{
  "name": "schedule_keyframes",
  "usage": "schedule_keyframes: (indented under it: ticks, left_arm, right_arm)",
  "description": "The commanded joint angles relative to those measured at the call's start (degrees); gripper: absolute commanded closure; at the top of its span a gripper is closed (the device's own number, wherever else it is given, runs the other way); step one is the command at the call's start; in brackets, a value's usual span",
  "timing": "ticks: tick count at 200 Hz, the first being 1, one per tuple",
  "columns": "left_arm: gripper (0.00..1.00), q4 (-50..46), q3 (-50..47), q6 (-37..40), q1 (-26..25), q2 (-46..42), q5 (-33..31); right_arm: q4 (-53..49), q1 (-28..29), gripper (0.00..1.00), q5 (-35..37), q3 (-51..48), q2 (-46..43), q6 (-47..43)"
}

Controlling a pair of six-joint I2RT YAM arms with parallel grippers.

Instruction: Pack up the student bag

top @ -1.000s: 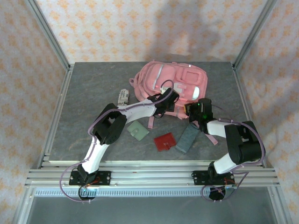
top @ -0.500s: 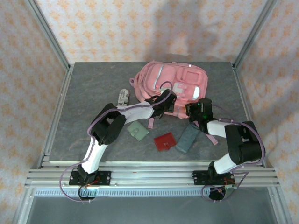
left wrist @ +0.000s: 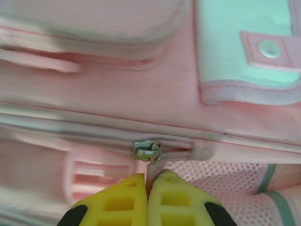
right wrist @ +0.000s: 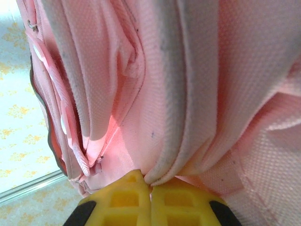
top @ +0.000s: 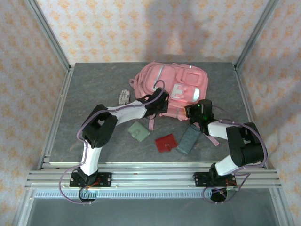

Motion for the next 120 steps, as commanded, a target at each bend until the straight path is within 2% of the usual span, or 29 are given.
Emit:
schedule_keyframes:
  ticks: [1, 58, 78, 99, 120]
  left_arm:
    - [1.0, -7.02, -2.16, 2.66, 5.63, -3.39, -7.74]
    - [1.0, -12.15, -1.23, 7.45, 6.57, -1.79, -15.11]
    - [1.0, -11.1, -1.67, 8.72, 6.48, -2.89, -13.47]
    - [1.0, -8.44, -2.05, 10.78, 6.39, -3.98, -8.44]
    - [1.0, -9.87, 1.48, 11.59, 6.07, -1.36, -6.32]
  right_arm:
    - [-6.07, -1.39, 1.0, 6.61, -0.13, -0.26, -2.17]
    - [-7.26, -1.92, 1.0, 7.51, 1.73, 1.44, -3.1]
    - [-8.12, -2.05, 1.0, 7.13, 2.97, 1.46, -4.36]
    - [-8.69, -1.89, 1.0, 6.55, 3.56, 1.4, -5.32]
    - [-9.01, -1.92, 1.0, 6.19, 3.57, 1.43, -5.79]
